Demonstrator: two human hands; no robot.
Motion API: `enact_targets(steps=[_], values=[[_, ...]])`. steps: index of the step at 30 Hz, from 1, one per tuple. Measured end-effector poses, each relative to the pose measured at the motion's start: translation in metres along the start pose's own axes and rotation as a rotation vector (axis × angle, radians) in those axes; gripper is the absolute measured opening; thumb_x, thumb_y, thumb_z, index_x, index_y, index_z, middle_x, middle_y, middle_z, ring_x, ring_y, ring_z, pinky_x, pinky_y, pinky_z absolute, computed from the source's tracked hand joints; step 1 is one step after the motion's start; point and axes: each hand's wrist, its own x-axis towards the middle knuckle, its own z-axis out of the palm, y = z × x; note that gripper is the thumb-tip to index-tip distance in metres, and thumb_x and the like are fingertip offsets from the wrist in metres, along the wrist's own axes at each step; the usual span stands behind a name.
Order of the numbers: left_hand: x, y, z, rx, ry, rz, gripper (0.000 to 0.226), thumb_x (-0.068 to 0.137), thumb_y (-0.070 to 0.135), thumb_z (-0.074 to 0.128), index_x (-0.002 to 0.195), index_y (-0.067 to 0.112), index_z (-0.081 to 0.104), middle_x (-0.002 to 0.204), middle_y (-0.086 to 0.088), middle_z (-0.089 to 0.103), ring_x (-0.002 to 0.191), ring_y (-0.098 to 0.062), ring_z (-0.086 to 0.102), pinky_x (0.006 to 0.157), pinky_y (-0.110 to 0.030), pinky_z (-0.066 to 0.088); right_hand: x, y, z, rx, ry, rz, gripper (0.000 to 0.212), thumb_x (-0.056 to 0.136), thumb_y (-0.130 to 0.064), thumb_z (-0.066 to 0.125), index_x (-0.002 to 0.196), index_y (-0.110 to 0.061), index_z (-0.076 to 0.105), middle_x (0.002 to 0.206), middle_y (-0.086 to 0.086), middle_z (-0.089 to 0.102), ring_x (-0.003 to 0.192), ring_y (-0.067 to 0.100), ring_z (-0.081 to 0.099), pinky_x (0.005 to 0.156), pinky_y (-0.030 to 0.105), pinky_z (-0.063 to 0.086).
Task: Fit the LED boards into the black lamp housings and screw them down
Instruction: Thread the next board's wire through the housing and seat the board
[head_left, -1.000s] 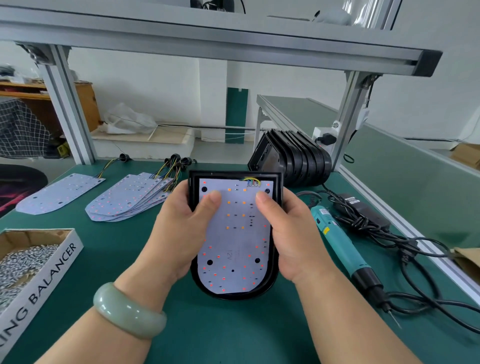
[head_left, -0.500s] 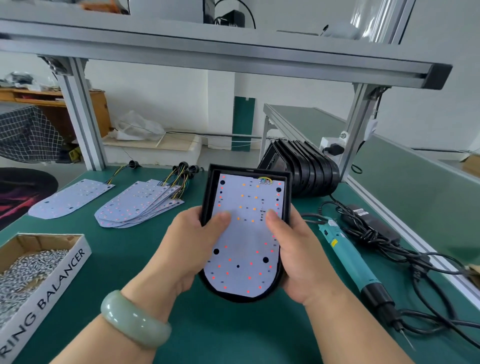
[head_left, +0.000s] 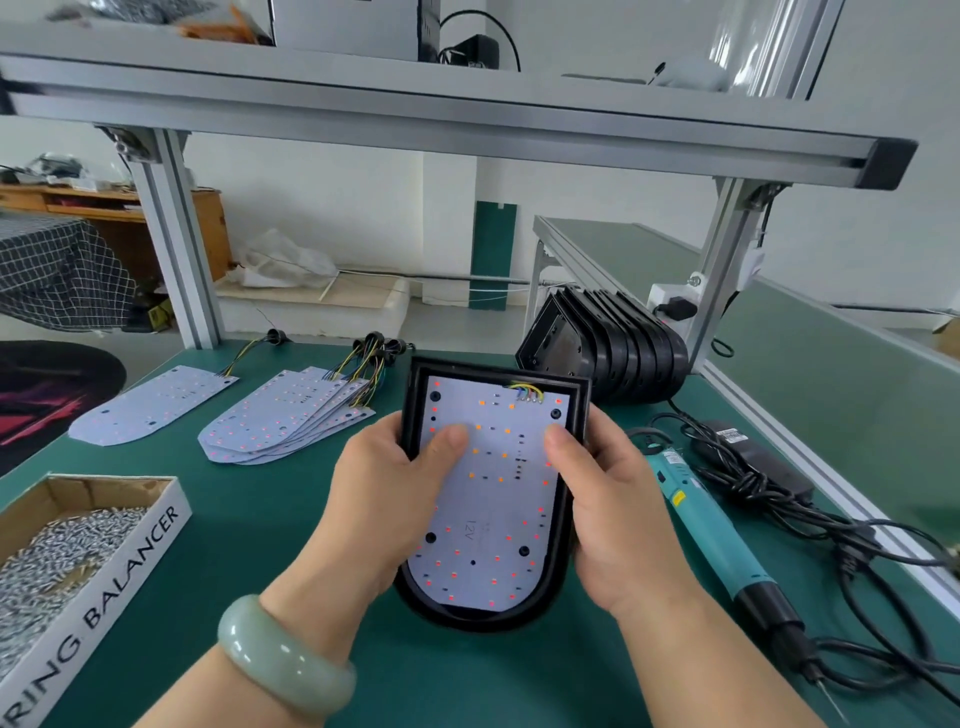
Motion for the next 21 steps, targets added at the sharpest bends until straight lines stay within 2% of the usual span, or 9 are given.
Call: enact_targets(steps=[2, 4, 5, 8, 12, 15, 18, 19, 21], values=[[-0.002, 0.002, 0.002, 0.015, -0.028, -0.008, 0.008, 0.084, 0.031, 0.07, 0.081, 0.024, 0.068, 0.076, 0.008, 0.074, 0.072, -0.019, 0.071, 0.067, -0.039, 0.059, 0.002, -0.002, -0.002, -0.064, 0.075, -0.033, 0.021, 0.091, -0.013, 0.06, 0.094, -0.03, 0.073, 0.09, 0.002, 0.072, 0.082, 0.018, 0.061, 0.08, 0.037, 0.054], [-0.006, 0.002, 0.005, 0.012, -0.041, 0.003, 0.015, 0.082, 0.038, 0.069, 0.083, 0.023, 0.067, 0.08, 0.006, 0.074, 0.075, -0.018, 0.071, 0.07, -0.039, 0.059, 0.001, -0.002, -0.002, -0.14, 0.124, -0.045, 0.024, 0.094, -0.009, 0.057, 0.089, -0.028, 0.072, 0.086, 0.002, 0.073, 0.076, 0.016, 0.061, 0.068, 0.03, 0.056], [-0.007, 0.002, 0.007, 0.002, -0.03, 0.005, 0.021, 0.08, 0.044, 0.068, 0.083, 0.023, 0.067, 0.079, 0.004, 0.074, 0.072, -0.015, 0.07, 0.067, -0.035, 0.059, 0.001, -0.002, -0.001, -0.153, 0.13, -0.05, 0.024, 0.094, -0.008, 0.056, 0.088, -0.026, 0.072, 0.085, 0.0, 0.073, 0.074, 0.012, 0.062, 0.064, 0.025, 0.054], [-0.007, 0.005, 0.009, 0.019, 0.076, 0.015, 0.026, 0.079, 0.045, 0.067, 0.075, 0.02, 0.065, 0.071, 0.0, 0.071, 0.051, -0.008, 0.059, 0.043, -0.021, 0.047, -0.001, -0.006, 0.004, -0.137, 0.113, -0.07, 0.023, 0.093, -0.004, 0.054, 0.086, -0.019, 0.071, 0.081, -0.006, 0.073, 0.071, 0.006, 0.064, 0.063, 0.017, 0.05], [-0.003, 0.007, 0.009, -0.03, 0.115, 0.06, 0.02, 0.081, 0.037, 0.069, 0.071, 0.02, 0.064, 0.061, 0.015, 0.068, 0.047, -0.001, 0.057, 0.041, -0.016, 0.046, -0.001, -0.008, 0.01, -0.195, 0.135, -0.108, 0.02, 0.093, -0.008, 0.055, 0.085, -0.02, 0.069, 0.08, -0.003, 0.072, 0.072, 0.01, 0.061, 0.067, 0.024, 0.051], [-0.002, 0.004, 0.007, -0.027, 0.121, 0.068, 0.022, 0.082, 0.038, 0.07, 0.07, 0.02, 0.064, 0.061, 0.014, 0.068, 0.047, 0.001, 0.057, 0.041, -0.015, 0.045, -0.001, -0.009, 0.012, -0.196, 0.136, -0.121, 0.02, 0.092, -0.008, 0.055, 0.086, -0.019, 0.069, 0.081, -0.001, 0.071, 0.073, 0.012, 0.061, 0.069, 0.028, 0.052], [-0.002, 0.004, 0.007, 0.108, 0.155, 0.087, 0.025, 0.078, 0.042, 0.071, 0.078, 0.02, 0.059, 0.072, 0.002, 0.068, 0.056, 0.003, 0.055, 0.049, -0.009, 0.042, -0.003, -0.008, 0.013, -0.151, 0.164, -0.12, 0.02, 0.092, -0.004, 0.056, 0.088, -0.018, 0.069, 0.077, -0.007, 0.07, 0.069, 0.006, 0.059, 0.064, 0.019, 0.05], [-0.003, 0.005, 0.007, 0.19, 0.203, 0.148, 0.027, 0.077, 0.04, 0.072, 0.085, 0.023, 0.053, 0.08, 0.007, 0.064, 0.066, 0.006, 0.055, 0.057, -0.006, 0.041, -0.003, -0.006, 0.013, -0.137, 0.215, -0.124, 0.019, 0.092, -0.004, 0.056, 0.089, -0.017, 0.069, 0.074, -0.01, 0.069, 0.065, 0.002, 0.057, 0.061, 0.014, 0.047], [-0.01, 0.007, 0.008, 0.307, 0.284, 0.373, 0.04, 0.076, 0.036, 0.074, 0.102, 0.029, 0.045, 0.096, 0.014, 0.051, 0.085, 0.001, 0.05, 0.074, -0.01, 0.036, -0.003, -0.002, 0.012, -0.12, 0.311, -0.138, 0.017, 0.091, -0.005, 0.058, 0.095, -0.017, 0.069, 0.074, -0.011, 0.07, 0.061, -0.001, 0.057, 0.056, 0.009, 0.045]])
